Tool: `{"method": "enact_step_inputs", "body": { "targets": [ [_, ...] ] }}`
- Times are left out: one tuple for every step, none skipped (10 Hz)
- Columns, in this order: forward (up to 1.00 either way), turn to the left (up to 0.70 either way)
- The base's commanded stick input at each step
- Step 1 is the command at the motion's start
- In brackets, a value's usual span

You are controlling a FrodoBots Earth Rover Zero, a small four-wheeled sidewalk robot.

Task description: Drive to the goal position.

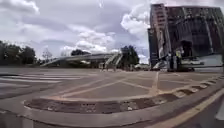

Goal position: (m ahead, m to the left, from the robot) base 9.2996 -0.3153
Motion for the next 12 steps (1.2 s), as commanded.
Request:
{"method": "enact_step_inputs", "body": {
  "targets": [
    [0.45, 0.00],
    [0.45, 0.00],
    [0.45, 0.00],
    [0.45, 0.00],
    [0.45, 0.00],
    [0.45, 0.00],
    [0.45, -0.13],
    [0.45, -0.26],
    [0.45, -0.25],
    [0.45, -0.10],
    [0.45, 0.00],
    [0.45, 0.00]
  ]
}}
